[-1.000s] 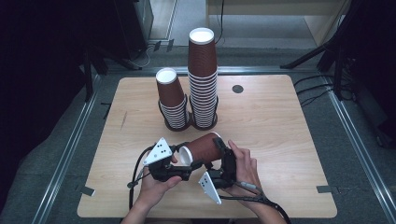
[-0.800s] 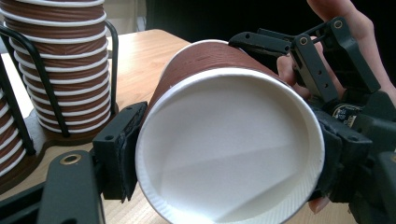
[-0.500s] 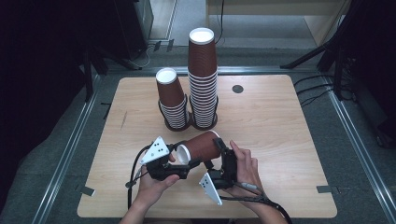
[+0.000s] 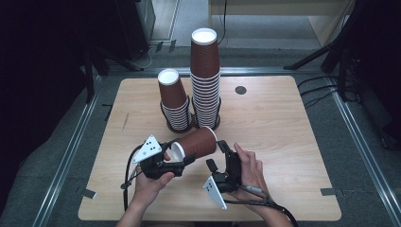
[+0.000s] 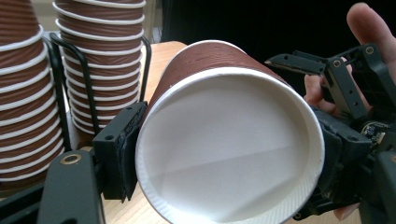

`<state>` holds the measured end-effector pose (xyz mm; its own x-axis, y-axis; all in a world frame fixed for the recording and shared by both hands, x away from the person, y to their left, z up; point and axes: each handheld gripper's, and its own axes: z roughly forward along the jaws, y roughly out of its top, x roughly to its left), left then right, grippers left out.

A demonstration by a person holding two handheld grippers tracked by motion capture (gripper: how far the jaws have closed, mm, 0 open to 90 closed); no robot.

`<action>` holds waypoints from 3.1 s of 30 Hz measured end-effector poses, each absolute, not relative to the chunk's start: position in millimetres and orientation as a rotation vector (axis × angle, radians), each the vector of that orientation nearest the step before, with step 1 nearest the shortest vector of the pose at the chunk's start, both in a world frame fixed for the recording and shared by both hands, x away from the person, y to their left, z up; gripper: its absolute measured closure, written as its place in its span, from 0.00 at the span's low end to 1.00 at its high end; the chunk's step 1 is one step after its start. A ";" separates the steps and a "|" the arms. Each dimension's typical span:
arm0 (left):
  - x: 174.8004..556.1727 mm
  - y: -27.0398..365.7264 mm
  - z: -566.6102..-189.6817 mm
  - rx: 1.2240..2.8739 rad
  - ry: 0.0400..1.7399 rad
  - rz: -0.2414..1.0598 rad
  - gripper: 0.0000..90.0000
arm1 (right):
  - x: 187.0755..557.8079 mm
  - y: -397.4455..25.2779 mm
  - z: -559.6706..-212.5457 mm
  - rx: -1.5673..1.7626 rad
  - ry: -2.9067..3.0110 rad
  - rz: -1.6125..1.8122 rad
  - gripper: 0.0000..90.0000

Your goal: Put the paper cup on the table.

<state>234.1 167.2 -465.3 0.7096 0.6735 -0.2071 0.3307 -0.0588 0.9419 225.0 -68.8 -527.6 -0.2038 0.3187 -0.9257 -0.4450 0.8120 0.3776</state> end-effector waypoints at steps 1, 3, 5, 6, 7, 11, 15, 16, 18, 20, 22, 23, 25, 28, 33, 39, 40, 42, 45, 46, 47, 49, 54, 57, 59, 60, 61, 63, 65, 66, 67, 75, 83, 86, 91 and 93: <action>234.3 168.1 -465.1 1.658 0.821 0.341 0.26 | 225.2 -70.1 -527.8 -0.094 1.634 0.693 0.00; 234.2 169.2 -464.6 1.651 0.826 0.341 0.26 | 225.0 -70.7 -528.4 -0.088 1.636 0.694 0.00; 234.1 170.2 -464.3 1.648 0.828 0.343 0.26 | 225.1 -72.2 -528.4 -0.082 1.637 0.692 0.00; 234.2 170.6 -464.2 1.646 0.830 0.343 0.26 | 225.0 -73.1 -528.1 -0.073 1.636 0.698 0.00; 234.4 170.9 -464.2 1.645 0.829 0.343 0.26 | 224.8 -75.3 -527.0 -0.048 1.630 0.725 0.00; 234.7 170.6 -464.9 1.642 0.832 0.342 0.26 | 225.7 -79.3 -525.3 -0.010 1.638 0.738 0.00; 234.7 170.1 -465.5 1.642 0.831 0.337 0.26 | 227.5 -86.9 -524.1 0.088 1.662 0.765 0.00; 234.6 170.2 -465.4 1.639 0.832 0.336 0.26 | 227.5 -86.9 -524.1 0.088 1.662 0.765 0.00; 234.6 171.4 -465.1 1.634 0.831 0.335 0.26 | 227.2 -88.8 -523.5 0.123 1.671 0.779 0.00; 234.4 172.6 -464.7 1.625 0.836 0.333 0.26 | 226.7 -89.5 -521.6 0.149 1.670 0.791 0.00; 234.4 173.6 -464.4 1.620 0.835 0.332 0.26 | 225.5 -89.9 -518.6 0.186 1.674 0.809 0.00; 234.4 173.8 -464.3 1.619 0.834 0.331 0.26 | 224.6 -90.3 -517.0 0.203 1.673 0.824 0.00; 234.2 173.9 -464.2 1.616 0.835 0.328 0.26 | 223.4 -91.1 -514.4 0.245 1.679 0.858 0.00; 234.2 173.7 -464.2 1.617 0.833 0.328 0.26 | 222.3 -92.0 -512.9 0.336 1.687 0.910 0.00; 235.2 173.6 -465.5 1.620 0.835 0.331 0.26 | 220.7 -90.2 -510.3 0.431 1.682 0.968 0.00; 235.2 174.9 -465.7 1.610 0.844 0.335 0.26 | 216.6 -87.8 -503.4 0.513 1.665 1.032 0.00; 235.2 174.9 -465.6 1.609 0.843 0.336 0.26 | 216.0 -87.6 -502.8 0.509 1.650 1.014 0.00; 235.0 175.0 -465.5 1.609 0.841 0.336 0.26 | 214.9 -87.7 -501.4 0.505 1.641 1.001 0.00; 234.9 175.1 -465.6 1.604 0.842 0.333 0.26 | 214.9 -88.7 -499.8 0.535 1.648 1.022 0.00; 235.0 175.3 -465.7 1.604 0.842 0.332 0.26 | 215.0 -89.1 -499.3 0.553 1.649 1.033 0.00; 235.1 175.4 -465.8 1.603 0.842 0.333 0.26 | 215.4 -89.6 -498.5 0.568 1.652 1.049 0.00; 235.2 176.0 -465.9 1.600 0.843 0.334 0.26 | 215.6 -89.9 -496.8 0.615 1.646 1.073 0.00; 235.2 177.2 -465.4 1.590 0.841 0.336 0.26 | 214.6 -86.2 -491.8 0.683 1.620 1.080 0.00; 235.3 177.9 -465.3 1.584 0.842 0.337 0.26 | 214.2 -83.4 -488.0 0.732 1.615 1.128 0.00; 235.3 178.1 -465.3 1.582 0.842 0.338 0.26 | 213.7 -81.1 -486.0 0.758 1.610 1.150 0.00; 235.3 178.3 -465.4 1.581 0.843 0.337 0.26 | 213.5 -79.9 -485.4 0.766 1.605 1.155 0.00; 235.3 178.5 -465.5 1.582 0.843 0.338 0.26 | 213.0 -78.9 -484.9 0.779 1.605 1.165 0.00; 235.4 178.7 -465.6 1.580 0.845 0.338 0.26 | 212.6 -77.5 -484.1 0.799 1.608 1.196 0.00; 235.5 178.9 -465.5 1.579 0.845 0.338 0.26 | 212.9 -77.6 -482.8 0.844 1.603 1.230 0.00; 235.5 179.0 -465.5 1.578 0.844 0.338 0.26 | 213.4 -78.2 -481.8 0.884 1.600 1.258 0.00; 235.5 179.0 -465.5 1.578 0.845 0.338 0.26 | 213.8 -79.2 -480.8 0.930 1.593 1.294 0.00; 235.3 179.3 -465.7 1.567 0.846 0.341 0.26 | 214.1 -83.5 -474.6 1.152 1.569 1.496 0.00; 235.5 177.7 -467.1 1.565 0.848 0.346 0.26 | 212.1 -84.1 -472.9 1.365 1.525 1.701 0.00; 234.9 177.2 -466.8 1.565 0.844 0.347 0.26 | 212.1 -83.6 -473.7 1.429 1.504 1.803 0.00; 234.4 177.4 -466.3 1.563 0.842 0.349 0.26 | 212.8 -83.9 -474.6 1.517 1.447 1.932 0.00; 234.2 177.4 -466.3 1.560 0.843 0.347 0.26 | 212.8 -83.6 -475.9 1.563 1.432 1.971 0.03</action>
<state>234.2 177.4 -466.3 0.6857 0.6840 -0.2489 0.3100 0.0350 0.9501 212.8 -83.6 -475.9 -0.3957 0.6924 0.6033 0.3598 -0.4875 0.7955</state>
